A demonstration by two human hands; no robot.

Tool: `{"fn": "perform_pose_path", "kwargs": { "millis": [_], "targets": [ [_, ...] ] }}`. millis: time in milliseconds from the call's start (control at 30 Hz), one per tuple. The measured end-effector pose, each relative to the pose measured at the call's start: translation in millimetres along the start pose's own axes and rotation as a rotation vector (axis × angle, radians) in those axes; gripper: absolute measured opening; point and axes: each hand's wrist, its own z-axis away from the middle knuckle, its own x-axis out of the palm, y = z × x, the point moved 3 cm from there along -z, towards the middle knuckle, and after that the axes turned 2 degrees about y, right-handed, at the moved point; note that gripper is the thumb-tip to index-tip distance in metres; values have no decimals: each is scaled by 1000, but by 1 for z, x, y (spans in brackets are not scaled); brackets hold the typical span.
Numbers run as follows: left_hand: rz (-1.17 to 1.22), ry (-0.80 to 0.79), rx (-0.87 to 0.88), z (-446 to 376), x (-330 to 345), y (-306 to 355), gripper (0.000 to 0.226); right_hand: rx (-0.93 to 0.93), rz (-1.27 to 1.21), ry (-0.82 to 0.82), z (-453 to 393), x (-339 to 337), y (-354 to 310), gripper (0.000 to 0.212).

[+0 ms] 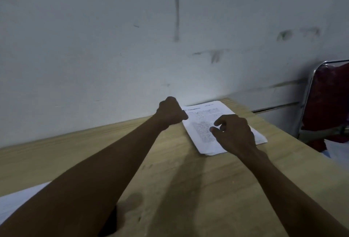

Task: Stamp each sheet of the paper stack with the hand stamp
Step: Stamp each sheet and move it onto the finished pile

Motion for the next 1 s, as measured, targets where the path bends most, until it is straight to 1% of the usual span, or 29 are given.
{"fn": "perform_pose_path", "kwargs": {
  "millis": [100, 200, 267, 367, 467, 533, 667, 733, 800, 900, 1000],
  "targets": [
    [29, 4, 82, 42, -40, -2, 25, -42, -79, -73, 35, 6, -32, 16],
    [28, 35, 157, 91, -79, -18, 25, -113, -161, -124, 73, 13, -64, 14],
    [31, 78, 191, 118, -103, -34, 23, -175, -207, -136, 95, 17, -83, 14],
    [59, 177, 192, 161, -143, -67, 18, -245, -278, -171, 130, 26, -117, 15],
    [82, 266, 160, 194, -174, -102, 15, -272, -302, -251, 157, 36, -144, 32],
    [92, 298, 116, 214, -189, -128, 13, -280, -273, -304, 172, 44, -158, 46],
    [8, 319, 38, 244, -205, -178, 9, -335, -116, -372, 192, 61, -179, 65],
    [-53, 302, -5, 256, -209, -202, 8, -349, -45, -389, 198, 67, -187, 69],
    [-114, 256, -50, 265, -209, -224, 11, -351, -22, -394, 202, 70, -191, 63],
    [-213, 201, -94, 279, -209, -252, 26, -361, -25, -384, 208, 73, -196, 37],
    [-271, 122, -75, 290, -205, -270, 43, -355, 29, -369, 211, 76, -198, 31]
  ]
}}
